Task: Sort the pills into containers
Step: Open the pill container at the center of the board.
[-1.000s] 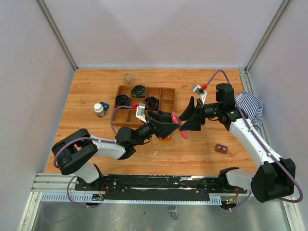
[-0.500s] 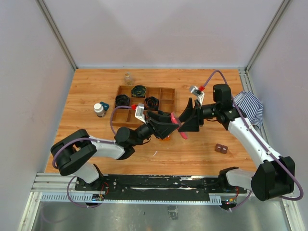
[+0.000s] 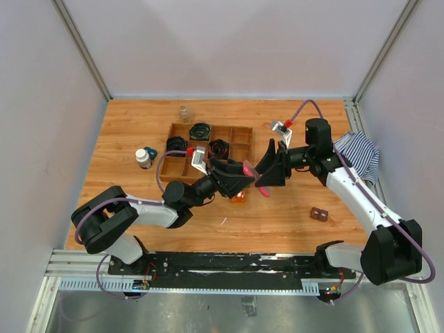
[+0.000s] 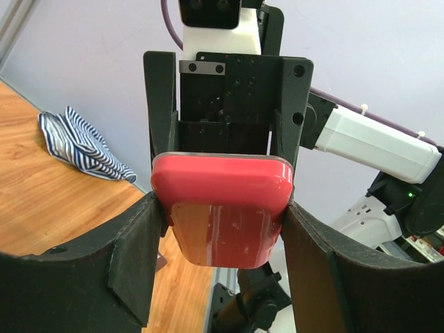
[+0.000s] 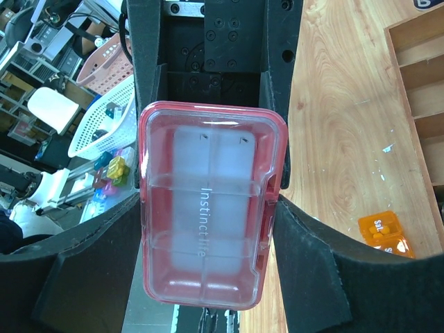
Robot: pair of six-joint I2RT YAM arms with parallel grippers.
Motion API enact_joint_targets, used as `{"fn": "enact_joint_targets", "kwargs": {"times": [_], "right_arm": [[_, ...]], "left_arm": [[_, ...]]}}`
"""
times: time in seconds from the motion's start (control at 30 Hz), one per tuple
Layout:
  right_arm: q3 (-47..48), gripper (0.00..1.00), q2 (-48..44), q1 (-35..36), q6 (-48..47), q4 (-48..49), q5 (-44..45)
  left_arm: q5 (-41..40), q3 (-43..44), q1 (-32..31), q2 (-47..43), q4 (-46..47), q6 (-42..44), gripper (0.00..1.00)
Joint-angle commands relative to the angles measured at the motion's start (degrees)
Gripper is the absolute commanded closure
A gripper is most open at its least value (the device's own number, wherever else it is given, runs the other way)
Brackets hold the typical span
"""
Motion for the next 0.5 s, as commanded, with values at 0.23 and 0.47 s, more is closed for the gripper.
{"fn": "enact_joint_targets", "kwargs": {"times": [0.23, 0.47], "right_arm": [[1.07, 0.89, 0.71, 0.36, 4.47, 1.96, -7.11], [1.73, 0.91, 2.02, -0.51, 6.95, 3.12, -9.26]], "left_arm": [[3.92, -0.38, 2.41, -0.46, 10.89, -0.2, 1.0], [7.34, 0.9, 3.49, -2.35, 1.97, 1.97, 1.0]]}}
